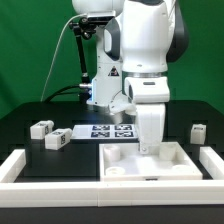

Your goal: Assemble one leg

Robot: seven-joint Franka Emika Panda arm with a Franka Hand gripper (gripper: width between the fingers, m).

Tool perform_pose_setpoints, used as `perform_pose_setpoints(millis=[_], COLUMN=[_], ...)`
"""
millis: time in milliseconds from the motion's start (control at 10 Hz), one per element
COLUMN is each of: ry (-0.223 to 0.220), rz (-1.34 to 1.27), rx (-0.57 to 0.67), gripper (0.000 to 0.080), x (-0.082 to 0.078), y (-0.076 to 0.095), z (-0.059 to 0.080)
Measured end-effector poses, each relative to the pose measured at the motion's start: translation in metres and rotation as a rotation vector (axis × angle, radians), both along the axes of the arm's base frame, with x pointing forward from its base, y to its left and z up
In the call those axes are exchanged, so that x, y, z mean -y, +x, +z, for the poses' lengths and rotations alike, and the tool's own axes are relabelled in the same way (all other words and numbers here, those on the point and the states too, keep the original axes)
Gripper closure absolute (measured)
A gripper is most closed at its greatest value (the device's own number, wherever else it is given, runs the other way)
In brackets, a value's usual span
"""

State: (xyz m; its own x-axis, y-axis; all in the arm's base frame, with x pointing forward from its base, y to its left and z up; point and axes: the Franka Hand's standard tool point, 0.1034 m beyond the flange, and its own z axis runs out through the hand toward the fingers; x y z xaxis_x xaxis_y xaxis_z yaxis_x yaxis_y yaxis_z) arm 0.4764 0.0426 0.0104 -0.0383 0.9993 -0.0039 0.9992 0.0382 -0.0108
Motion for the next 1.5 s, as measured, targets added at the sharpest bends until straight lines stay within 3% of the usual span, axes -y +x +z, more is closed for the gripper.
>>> perform_pose_setpoints(millis=[500, 1000, 1200, 1300, 1400, 1500], ry=[0.011, 0.003, 0.003, 0.003, 0.003, 0.003], rz=[-0.028, -0.089, -0.09, -0.09, -0.09, -0.09], rx=[0.006, -0.004, -0.005, -0.005, -0.005, -0.005], gripper=[0.0741, 0.0741, 0.0423, 0.0423, 0.0245, 0.0245], x=[-0.032, -0.034, -0.034, -0.034, -0.034, -0.034], y=[0.013, 0.011, 0.011, 0.011, 0.011, 0.011], z=[0.0, 0.0, -0.001, -0.001, -0.001, -0.001])
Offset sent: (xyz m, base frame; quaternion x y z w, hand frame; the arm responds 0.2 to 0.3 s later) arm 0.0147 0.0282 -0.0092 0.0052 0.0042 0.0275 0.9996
